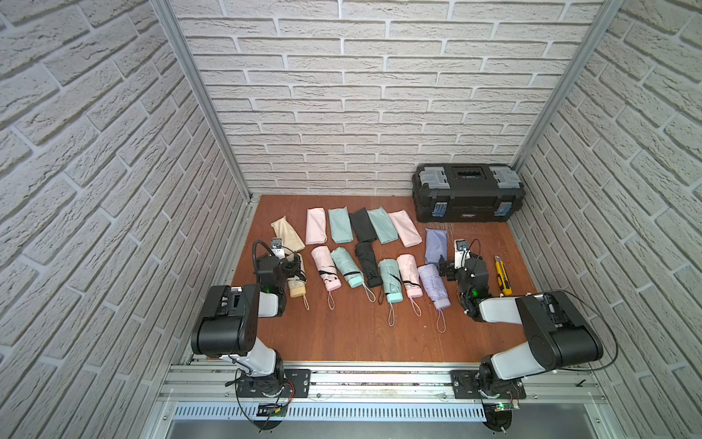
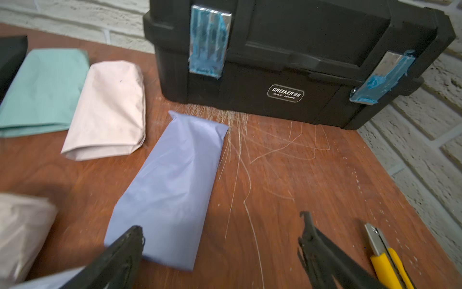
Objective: Take umbrellas out of sleeves
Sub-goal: Reset both arms
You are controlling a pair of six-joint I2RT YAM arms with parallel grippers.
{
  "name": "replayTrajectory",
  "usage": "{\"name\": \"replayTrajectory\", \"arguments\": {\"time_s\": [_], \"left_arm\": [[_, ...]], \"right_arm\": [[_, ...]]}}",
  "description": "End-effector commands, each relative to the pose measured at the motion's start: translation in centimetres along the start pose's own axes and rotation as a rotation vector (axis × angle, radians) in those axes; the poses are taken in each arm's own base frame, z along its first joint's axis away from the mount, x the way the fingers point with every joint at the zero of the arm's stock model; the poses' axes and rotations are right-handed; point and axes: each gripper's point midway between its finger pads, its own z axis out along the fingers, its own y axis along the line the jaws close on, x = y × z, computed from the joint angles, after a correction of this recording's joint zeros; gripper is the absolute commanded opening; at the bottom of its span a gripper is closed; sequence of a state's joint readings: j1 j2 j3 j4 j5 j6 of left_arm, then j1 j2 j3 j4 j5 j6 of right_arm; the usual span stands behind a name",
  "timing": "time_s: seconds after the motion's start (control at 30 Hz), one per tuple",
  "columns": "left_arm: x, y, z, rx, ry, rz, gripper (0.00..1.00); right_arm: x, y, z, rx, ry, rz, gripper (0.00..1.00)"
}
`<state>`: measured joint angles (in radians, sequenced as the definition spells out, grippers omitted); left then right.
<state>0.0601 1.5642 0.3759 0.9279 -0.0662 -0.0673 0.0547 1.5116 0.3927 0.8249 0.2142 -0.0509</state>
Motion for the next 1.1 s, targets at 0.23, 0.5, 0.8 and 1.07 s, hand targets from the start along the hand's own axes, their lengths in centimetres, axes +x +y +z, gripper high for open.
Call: {"name": "replayTrajectory", "arguments": {"time_s": [0.23, 0.5, 0.8, 1.07], "left_arm": [[0.2, 0.8, -0.1, 0.016, 0.000, -0.081, 0.98], [0.1, 0.2, 0.1, 0.078, 0.013, -0.078, 0.98], [0.2, 0.1, 0.2, 0.088, 0.017, -0.077, 0.98], [-0.1, -1.9, -0.2, 0.213, -0.007, -0.034, 0.98]], "right_arm": [[0.0, -0.8, 0.3, -0.011, 0.019, 0.070, 1.00], [-0.1, -0.4, 0.5, -0.044, 0.026, 0.067, 1.00], [0.0, -0.2, 0.6, -0.054, 0.030, 0.064, 1.00], [-0.1, 0.3, 0.5, -0.084, 0.026, 0.050, 1.00]]}}
